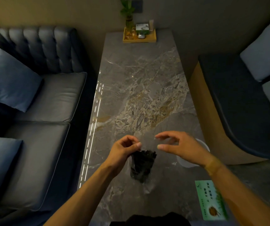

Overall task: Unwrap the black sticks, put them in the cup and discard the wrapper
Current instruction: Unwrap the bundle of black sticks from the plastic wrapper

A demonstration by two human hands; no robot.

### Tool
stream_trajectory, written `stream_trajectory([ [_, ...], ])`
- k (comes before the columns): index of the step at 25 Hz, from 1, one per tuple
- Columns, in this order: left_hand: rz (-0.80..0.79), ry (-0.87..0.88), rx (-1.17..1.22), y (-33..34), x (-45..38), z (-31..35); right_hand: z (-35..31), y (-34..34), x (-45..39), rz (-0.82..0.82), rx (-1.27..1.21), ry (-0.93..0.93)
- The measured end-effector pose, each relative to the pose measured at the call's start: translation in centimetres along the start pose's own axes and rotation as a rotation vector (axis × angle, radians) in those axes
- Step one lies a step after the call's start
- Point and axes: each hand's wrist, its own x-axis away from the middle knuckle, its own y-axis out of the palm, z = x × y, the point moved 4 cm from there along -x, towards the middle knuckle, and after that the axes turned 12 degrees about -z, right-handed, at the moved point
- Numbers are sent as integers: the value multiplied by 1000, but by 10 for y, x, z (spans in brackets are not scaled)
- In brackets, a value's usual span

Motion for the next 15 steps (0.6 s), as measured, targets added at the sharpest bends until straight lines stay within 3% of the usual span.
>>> stream_trajectory([
  [2, -39, 4, -81, 4, -5, 11, -11, -4, -6, 9, 99, -1],
  [5, -19, 31, -208, 5, -11, 28, -21, -3, -8, 26, 12, -33],
  [11, 300, 247, -764, 22, 2, 45, -17, 18, -8, 229, -410, 2],
  [15, 83, 282, -768, 43, 19, 33, -7, 31, -2, 392, -422, 27],
])
